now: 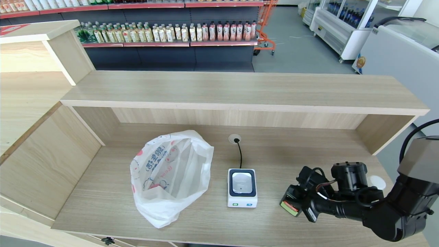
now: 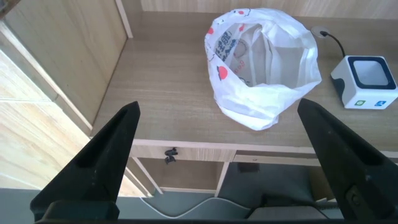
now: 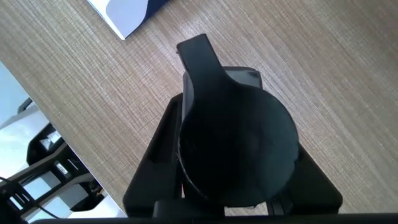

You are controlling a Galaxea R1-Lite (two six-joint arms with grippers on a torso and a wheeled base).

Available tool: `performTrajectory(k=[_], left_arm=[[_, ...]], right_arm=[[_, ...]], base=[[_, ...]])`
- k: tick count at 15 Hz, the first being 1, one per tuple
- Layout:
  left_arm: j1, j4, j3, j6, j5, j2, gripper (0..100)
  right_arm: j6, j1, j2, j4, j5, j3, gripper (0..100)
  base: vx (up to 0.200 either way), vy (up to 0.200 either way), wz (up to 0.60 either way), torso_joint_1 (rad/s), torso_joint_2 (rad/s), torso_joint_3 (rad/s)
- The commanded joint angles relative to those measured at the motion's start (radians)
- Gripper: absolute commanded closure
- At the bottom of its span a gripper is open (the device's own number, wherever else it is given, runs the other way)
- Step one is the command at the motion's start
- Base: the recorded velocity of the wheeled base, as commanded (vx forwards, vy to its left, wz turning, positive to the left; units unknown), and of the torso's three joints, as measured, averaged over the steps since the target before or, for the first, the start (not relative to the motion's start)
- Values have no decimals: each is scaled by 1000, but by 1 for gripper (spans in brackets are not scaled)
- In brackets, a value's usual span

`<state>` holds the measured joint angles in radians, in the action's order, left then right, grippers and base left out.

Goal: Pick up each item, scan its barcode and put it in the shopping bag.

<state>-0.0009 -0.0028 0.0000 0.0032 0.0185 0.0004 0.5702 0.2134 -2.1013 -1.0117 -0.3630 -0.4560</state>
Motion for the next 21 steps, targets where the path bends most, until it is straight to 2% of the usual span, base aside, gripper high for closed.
performTrajectory(k=[1,6,8,11,14,16,18,19,21], left_arm=[[-1,0,0,0,0,0,0],[-1,0,0,0,0,0,0],[-1,0,0,0,0,0,0],[1,0,0,0,0,0,0],[-1,0,0,0,0,0,0],[-1,0,0,0,0,0,0],[1,0,0,0,0,0,0],[-1,0,0,0,0,0,0],[-1,0,0,0,0,0,0]], right_arm=[[0,-14,-3,1,2,8,100],[-3,-37,33,-22,2,51,100],[-47,-39,109,-16,-1,57,100],[-191,-39,270,-15,-1,45,100],[-188,-16,445,-31,-21,95,100],[-58,52,530,-84,-28,181,100],[172,64,529,-156,-53,181,100],[283,67,529,-151,-106,183,100],[619,58,527,-91,-396,184,100]], base=[[0,0,0,0,0,0],[0,0,0,0,0,0],[0,0,0,0,0,0],[0,0,0,0,0,0],[0,0,0,0,0,0],[0,0,0,0,0,0],[0,0,0,0,0,0],[0,0,0,0,0,0],[0,0,0,0,0,0]])
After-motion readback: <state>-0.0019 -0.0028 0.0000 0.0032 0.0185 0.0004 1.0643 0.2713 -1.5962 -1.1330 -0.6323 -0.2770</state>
